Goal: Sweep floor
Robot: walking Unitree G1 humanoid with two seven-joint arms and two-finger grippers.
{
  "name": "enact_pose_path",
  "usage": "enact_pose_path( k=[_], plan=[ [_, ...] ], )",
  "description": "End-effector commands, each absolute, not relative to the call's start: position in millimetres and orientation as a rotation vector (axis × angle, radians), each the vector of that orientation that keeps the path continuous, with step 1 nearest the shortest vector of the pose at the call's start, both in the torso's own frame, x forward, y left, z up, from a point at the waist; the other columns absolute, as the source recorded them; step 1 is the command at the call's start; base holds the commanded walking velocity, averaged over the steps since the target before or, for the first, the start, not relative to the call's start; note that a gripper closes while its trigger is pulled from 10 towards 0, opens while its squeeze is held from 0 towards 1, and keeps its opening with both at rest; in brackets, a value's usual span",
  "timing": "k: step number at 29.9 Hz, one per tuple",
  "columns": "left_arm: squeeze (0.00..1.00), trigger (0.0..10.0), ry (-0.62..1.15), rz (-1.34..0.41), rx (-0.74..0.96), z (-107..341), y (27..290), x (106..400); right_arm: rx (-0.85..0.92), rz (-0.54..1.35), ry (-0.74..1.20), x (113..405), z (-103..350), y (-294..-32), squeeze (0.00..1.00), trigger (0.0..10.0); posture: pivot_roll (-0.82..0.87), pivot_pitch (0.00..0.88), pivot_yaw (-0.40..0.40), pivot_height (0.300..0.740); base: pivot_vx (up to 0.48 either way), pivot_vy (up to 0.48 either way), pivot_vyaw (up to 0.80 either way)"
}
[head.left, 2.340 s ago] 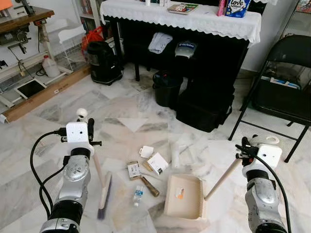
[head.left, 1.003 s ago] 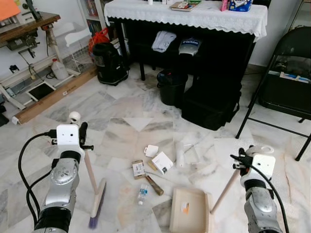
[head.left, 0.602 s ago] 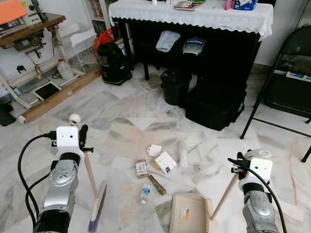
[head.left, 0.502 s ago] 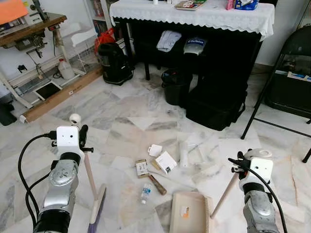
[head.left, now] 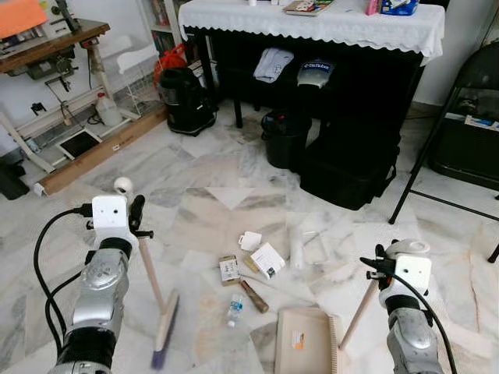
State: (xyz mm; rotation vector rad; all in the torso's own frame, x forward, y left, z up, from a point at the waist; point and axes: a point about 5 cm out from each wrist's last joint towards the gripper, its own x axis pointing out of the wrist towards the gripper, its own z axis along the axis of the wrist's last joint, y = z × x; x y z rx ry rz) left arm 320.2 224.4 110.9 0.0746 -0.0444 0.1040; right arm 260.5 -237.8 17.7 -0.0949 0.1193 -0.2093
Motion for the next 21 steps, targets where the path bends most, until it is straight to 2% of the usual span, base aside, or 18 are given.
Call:
enact_pose_path(
  k=[1, 14, 21],
  plan=[
    [0.00, 10.0, -0.042, 0.135, 0.036, 111.8, 230.2, 322.8, -0.095, -0.193, 0.107, 260.4, 18.1, -234.0, 0.00, 10.0, 0.05, 0.013, 0.115, 0.740, 0.000, 0.000, 0.00],
    [0.00, 10.0, -0.044, 0.122, -0.009, 106.1, 212.9, 332.0, -0.103, -0.171, 0.106, 254.4, 15.5, -231.7, 0.00, 10.0, 0.03, 0.051, 0.098, 0.740, 0.000, 0.000, 0.00],
    [0.00, 10.0, -0.049, 0.100, -0.041, 104.8, 195.4, 339.0, -0.132, -0.184, 0.072, 250.6, 21.7, -240.9, 0.00, 10.0, 0.00, 0.068, 0.094, 0.740, 0.000, 0.000, 0.00]
  ],
)
